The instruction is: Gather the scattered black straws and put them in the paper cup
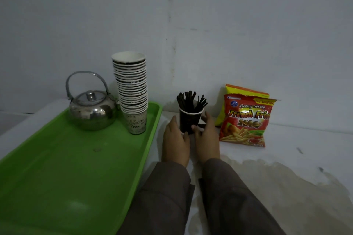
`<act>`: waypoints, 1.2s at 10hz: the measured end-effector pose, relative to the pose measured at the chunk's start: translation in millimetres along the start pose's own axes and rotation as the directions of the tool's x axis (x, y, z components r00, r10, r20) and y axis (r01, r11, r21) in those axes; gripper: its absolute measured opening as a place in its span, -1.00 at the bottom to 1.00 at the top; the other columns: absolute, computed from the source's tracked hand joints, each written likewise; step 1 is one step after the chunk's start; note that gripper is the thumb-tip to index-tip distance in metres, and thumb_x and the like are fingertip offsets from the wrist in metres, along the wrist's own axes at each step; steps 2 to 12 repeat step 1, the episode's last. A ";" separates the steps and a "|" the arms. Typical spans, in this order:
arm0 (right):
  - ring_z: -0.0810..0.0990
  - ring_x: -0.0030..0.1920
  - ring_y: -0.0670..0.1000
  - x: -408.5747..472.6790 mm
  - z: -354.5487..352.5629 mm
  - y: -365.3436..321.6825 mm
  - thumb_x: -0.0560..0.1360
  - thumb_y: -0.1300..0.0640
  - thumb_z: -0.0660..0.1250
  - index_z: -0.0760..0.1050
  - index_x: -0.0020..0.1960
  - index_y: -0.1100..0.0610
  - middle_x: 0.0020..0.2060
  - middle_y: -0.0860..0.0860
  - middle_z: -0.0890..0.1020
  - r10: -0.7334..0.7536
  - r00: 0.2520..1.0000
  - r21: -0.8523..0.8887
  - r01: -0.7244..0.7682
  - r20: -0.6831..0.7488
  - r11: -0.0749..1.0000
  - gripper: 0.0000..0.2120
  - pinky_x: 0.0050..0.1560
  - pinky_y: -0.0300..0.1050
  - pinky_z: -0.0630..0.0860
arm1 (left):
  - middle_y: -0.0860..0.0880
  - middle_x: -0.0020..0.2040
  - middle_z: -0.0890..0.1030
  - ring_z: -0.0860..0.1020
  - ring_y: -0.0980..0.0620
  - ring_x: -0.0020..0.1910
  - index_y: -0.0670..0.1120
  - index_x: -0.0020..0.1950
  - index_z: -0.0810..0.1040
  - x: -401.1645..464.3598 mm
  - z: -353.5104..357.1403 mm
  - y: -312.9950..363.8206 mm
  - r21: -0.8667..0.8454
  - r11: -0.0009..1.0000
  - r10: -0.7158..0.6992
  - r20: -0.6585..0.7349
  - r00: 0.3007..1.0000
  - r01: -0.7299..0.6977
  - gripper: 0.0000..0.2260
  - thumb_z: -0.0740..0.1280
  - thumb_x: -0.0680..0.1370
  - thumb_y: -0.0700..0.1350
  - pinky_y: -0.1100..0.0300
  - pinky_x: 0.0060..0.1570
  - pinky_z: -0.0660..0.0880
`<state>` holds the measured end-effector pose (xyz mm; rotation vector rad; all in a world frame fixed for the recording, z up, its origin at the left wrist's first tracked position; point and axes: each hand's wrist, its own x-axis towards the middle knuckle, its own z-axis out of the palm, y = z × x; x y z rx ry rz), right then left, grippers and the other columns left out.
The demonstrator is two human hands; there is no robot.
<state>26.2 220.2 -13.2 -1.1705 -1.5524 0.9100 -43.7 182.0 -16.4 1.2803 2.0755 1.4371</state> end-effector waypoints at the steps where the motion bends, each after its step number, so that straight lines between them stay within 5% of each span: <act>1: 0.45 0.20 0.03 -19.2 -1.3 -2.0 0.52 0.26 0.20 0.20 0.39 0.04 0.32 0.10 0.39 -0.005 0.998 -0.117 -0.003 -0.068 0.993 -0.53 0.18 -0.10 0.40 | -0.14 0.40 0.33 0.31 -0.08 0.36 -0.12 0.43 0.19 -17.0 -4.3 1.8 0.023 1.000 0.006 -0.009 1.000 -0.006 -0.53 0.17 0.53 -0.30 0.09 0.27 0.31; 12: 0.45 0.20 0.03 -19.2 -1.3 -2.0 0.52 0.26 0.20 0.20 0.39 0.04 0.32 0.10 0.39 -0.005 0.998 -0.117 -0.003 -0.068 0.993 -0.53 0.18 -0.10 0.40 | -0.14 0.40 0.33 0.31 -0.08 0.36 -0.12 0.43 0.19 -17.0 -4.3 1.8 0.023 1.000 0.006 -0.009 1.000 -0.006 -0.53 0.17 0.53 -0.30 0.09 0.27 0.31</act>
